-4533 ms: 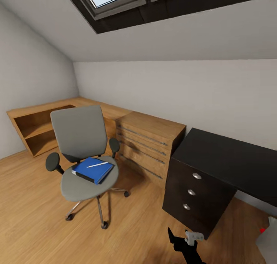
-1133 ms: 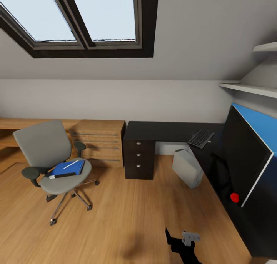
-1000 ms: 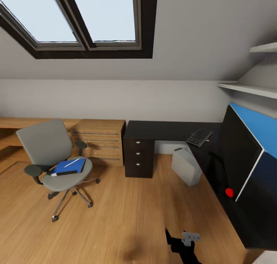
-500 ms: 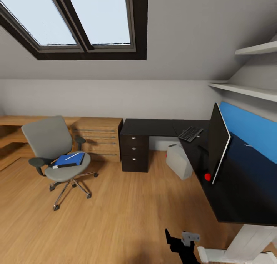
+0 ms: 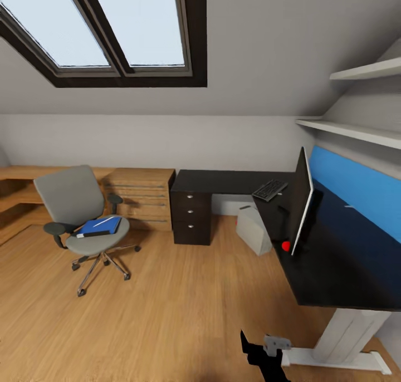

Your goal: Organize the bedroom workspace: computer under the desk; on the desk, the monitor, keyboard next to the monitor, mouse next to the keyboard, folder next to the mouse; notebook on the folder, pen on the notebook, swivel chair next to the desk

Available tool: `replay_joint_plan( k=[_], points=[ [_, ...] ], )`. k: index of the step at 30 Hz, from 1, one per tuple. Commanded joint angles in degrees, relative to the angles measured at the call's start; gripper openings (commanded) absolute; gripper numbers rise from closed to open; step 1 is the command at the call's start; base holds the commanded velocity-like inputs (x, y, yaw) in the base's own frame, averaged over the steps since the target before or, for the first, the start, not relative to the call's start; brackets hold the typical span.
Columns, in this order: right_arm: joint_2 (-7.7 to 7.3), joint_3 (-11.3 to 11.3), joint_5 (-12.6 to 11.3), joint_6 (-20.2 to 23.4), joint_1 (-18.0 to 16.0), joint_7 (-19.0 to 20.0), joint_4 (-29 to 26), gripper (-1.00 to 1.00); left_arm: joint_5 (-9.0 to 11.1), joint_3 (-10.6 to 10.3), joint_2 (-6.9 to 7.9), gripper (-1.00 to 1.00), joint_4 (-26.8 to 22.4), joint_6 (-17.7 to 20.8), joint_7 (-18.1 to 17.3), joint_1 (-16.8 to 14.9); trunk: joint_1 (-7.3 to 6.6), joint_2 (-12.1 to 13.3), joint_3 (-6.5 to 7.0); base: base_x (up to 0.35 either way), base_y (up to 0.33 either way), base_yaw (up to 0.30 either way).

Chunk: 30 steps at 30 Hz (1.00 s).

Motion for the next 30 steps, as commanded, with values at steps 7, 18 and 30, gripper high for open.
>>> replay_joint_plan(
  k=[7,18,30],
  points=[
    [0.0,0.3,-0.6,-0.2,-0.1,0.3,0.1,1.0,0.2,0.1,-0.04,1.0,0.0,-0.1,0.0,0.0,-0.02,-0.1,-0.08,-0.315,-0.054,0.0],
    [0.05,0.3,-0.5,-0.1,-0.1,0.2,0.1,1.0,0.2,0.0,-0.12,1.0,0.0,-0.2,0.0,0.0,-0.02,-0.1,-0.08,-0.255,-0.145,0.0],
    [0.01,0.3,-0.5,-0.2,-0.1,0.3,0.1,1.0,0.0,-0.1,-0.18,1.0,0.0,-0.2,0.0,0.0,-0.68,1.1,0.55,-0.091,-0.202,0.0]
  ],
)
